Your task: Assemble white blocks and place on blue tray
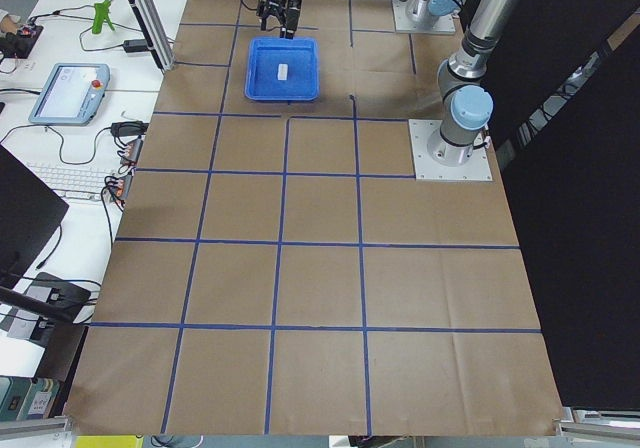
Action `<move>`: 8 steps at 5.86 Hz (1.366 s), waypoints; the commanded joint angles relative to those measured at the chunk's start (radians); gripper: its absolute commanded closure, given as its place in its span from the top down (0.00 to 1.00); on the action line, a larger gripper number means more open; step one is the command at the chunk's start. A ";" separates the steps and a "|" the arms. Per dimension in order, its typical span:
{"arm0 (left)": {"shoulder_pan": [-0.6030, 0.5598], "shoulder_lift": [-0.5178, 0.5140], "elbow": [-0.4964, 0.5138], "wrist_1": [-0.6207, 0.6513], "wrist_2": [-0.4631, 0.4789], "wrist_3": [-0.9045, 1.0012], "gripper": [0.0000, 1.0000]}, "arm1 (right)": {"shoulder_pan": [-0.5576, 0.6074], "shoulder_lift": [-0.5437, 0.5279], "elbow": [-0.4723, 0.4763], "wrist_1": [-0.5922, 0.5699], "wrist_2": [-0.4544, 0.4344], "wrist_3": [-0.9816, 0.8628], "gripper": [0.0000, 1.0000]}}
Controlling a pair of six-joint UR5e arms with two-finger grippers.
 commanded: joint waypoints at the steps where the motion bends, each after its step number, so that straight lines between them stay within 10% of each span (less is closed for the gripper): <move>1: 0.000 0.000 0.000 0.000 0.000 0.000 0.99 | -0.019 -0.082 -0.094 0.333 -0.180 0.214 1.00; 4: 0.000 0.000 0.001 0.000 -0.001 0.000 0.99 | -0.085 -0.250 -0.229 0.809 -0.303 0.417 1.00; 8: 0.000 0.000 0.001 0.000 -0.003 0.001 0.99 | -0.122 -0.369 -0.239 0.884 -0.361 0.543 1.00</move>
